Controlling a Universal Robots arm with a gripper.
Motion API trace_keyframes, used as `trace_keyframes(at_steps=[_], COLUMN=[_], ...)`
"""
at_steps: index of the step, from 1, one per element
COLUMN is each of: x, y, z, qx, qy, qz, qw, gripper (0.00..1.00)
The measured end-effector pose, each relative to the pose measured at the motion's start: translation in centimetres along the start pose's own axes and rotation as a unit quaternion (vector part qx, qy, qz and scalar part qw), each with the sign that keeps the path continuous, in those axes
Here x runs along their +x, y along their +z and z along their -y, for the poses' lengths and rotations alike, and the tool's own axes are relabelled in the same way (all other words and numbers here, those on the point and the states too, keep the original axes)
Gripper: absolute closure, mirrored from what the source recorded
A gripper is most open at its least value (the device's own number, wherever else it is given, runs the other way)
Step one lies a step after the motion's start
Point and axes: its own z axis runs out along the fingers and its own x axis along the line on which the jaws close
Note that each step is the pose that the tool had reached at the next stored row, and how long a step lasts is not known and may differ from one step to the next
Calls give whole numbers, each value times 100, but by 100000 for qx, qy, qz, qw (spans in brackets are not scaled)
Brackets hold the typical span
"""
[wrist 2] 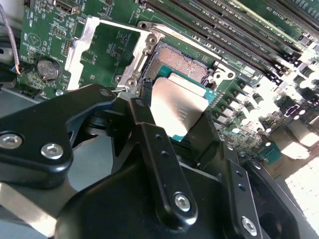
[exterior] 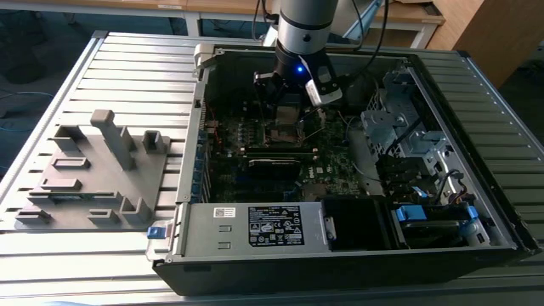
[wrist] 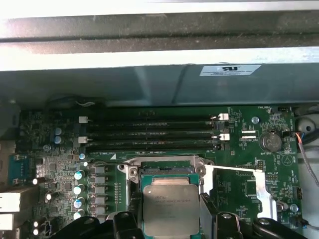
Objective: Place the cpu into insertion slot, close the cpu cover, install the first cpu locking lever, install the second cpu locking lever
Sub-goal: 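Place the cpu into insertion slot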
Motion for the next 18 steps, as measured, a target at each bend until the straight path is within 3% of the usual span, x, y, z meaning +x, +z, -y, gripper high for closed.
trace_keyframes(at_steps=[11,15,18], x=[0,0,0], y=[1,3,4], z=[0,0,0], qx=[-16,-32,-44], qy=[2481,4997,7044], qz=[233,468,658], qw=[99969,99874,99749], gripper=[46,46,46])
